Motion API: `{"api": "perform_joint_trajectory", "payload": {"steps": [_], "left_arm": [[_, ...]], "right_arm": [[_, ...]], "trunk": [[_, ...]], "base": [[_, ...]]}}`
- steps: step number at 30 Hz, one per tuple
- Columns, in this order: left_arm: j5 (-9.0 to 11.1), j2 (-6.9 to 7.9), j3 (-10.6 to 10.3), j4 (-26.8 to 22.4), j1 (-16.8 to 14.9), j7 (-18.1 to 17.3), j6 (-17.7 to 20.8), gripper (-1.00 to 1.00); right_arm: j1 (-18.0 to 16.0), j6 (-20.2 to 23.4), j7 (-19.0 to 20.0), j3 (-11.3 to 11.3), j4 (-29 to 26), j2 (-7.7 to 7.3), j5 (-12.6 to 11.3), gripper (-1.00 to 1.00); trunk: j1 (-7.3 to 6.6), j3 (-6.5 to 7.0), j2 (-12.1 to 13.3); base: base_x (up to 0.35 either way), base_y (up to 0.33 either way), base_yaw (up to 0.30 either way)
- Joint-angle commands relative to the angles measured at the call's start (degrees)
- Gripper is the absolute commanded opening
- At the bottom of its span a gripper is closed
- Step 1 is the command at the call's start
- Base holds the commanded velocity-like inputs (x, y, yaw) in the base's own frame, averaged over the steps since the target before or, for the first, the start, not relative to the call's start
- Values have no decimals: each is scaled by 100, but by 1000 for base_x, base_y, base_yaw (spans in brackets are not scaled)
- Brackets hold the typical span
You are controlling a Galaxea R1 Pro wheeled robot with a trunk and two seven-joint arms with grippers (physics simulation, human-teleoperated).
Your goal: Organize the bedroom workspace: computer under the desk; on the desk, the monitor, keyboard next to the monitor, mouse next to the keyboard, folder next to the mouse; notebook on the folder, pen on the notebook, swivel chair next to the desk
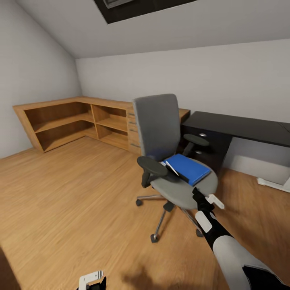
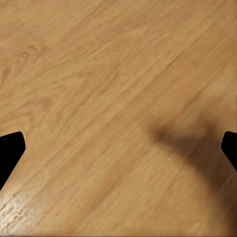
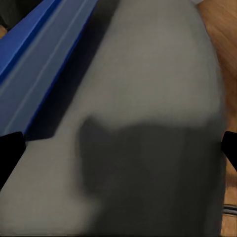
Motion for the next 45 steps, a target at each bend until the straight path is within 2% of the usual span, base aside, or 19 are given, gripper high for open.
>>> {"api": "perform_joint_trajectory", "payload": {"steps": [1, 17, 20, 22, 24, 27, 30, 34, 45], "left_arm": [[54, -3, 3, -11, -1, 11, 33, 100], [54, -3, 3, 41, -1, 11, 33, 100], [54, -3, 3, 46, -1, 11, 33, 100], [54, -3, 3, 60, -1, 11, 33, 100], [54, -3, 3, 70, -1, 11, 33, 100], [54, -3, 3, 74, -1, 14, 33, 100], [54, -3, 3, 76, -1, 12, 33, 100], [54, -4, 3, 76, -1, 14, 33, 100], [54, -4, 3, 77, -1, 12, 33, 100]], "right_arm": [[-1, 76, 24, 49, 6, 102, -64, 100], [-1, 131, 48, 49, -45, 52, -64, 100], [-1, 457, 55, 55, -217, -81, -64, 100], [1, 880, 57, 53, -385, -159, -64, 100], [5, 1537, 59, 51, -683, -255, -64, 100], [17, 2038, 59, 45, -1045, -341, -64, 100], [36, 2296, 60, 42, -1407, -385, -64, 100], [100, 2438, 49, 41, -1789, -406, -64, 100], [290, 2459, 62, 48, -1989, -381, -96, 100]], "trunk": [[0, -5, -1], [0, -5, -1], [0, -5, -1], [0, -5, -1], [0, -5, -1], [0, -5, -1], [0, -5, -1], [0, -5, -1], [0, -5, -1]], "base": [[0, 0, 249], [0, 0, 55], [0, 0, 0], [0, 0, 0], [0, 0, 0], [0, 0, 0], [0, 0, 0], [0, 0, 0], [0, 0, 0]]}}
